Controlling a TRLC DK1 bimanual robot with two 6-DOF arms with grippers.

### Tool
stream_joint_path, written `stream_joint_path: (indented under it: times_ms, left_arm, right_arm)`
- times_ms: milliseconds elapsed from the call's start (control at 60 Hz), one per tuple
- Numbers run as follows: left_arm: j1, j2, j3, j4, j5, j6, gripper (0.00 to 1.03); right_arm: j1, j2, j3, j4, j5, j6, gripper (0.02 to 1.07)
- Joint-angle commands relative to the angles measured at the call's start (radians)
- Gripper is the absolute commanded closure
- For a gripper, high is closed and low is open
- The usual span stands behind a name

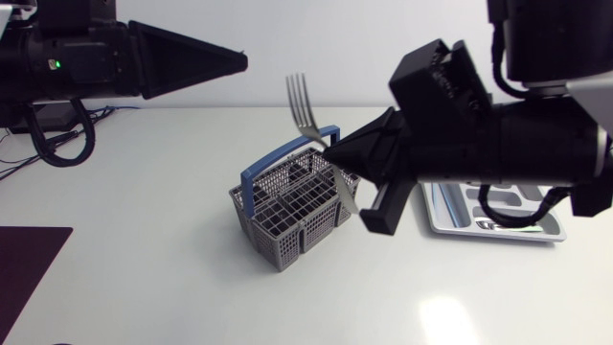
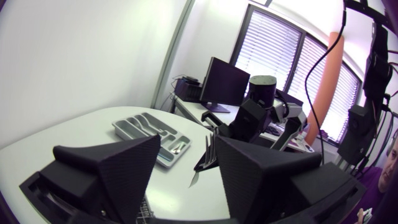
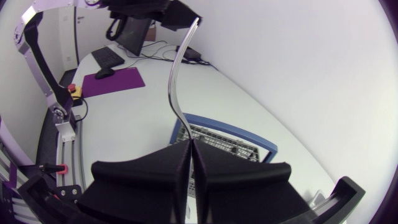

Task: Unload the cutlery basket into the drawer organizer.

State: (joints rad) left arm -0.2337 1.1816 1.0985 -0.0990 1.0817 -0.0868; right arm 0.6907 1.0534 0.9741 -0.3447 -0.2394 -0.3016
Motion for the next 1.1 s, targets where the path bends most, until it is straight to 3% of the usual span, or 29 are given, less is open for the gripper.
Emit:
stream_joint_path:
  times_ms: [0,267,417,533,667,933,1083]
  left_arm:
    - [0.014,-0.040,0.004,0.012,-0.055,-0.022,0.06]
    - [-0.032,-0.057,-0.022,-0.091,-0.295,0.122,0.05]
    - [-0.130,-0.059,-0.042,-0.136,-0.493,0.199,0.05]
    - [-0.179,-0.048,-0.052,-0.166,-0.594,0.245,0.05]
    - [-0.181,-0.043,-0.061,-0.180,-0.646,0.268,0.05]
    - [-0.162,-0.045,-0.086,-0.192,-0.648,0.291,0.05]
    - [-0.161,-0.054,-0.100,-0.192,-0.648,0.297,0.05]
  right_arm:
    - [-0.082,-0.032,-0.028,-0.013,-0.003,-0.025,1.01]
    - [-0.392,0.005,-0.049,0.018,0.015,-0.065,1.01]
    - [-0.545,0.109,-0.003,0.041,0.088,-0.059,1.01]
    - [-0.623,0.212,0.072,0.039,0.160,-0.044,1.01]
    - [-0.688,0.353,0.181,0.032,0.252,-0.018,1.01]
    - [-0.743,0.612,0.387,-0.017,0.434,0.033,1.01]
    - [-0.769,0.700,0.440,-0.027,0.489,0.059,1.01]
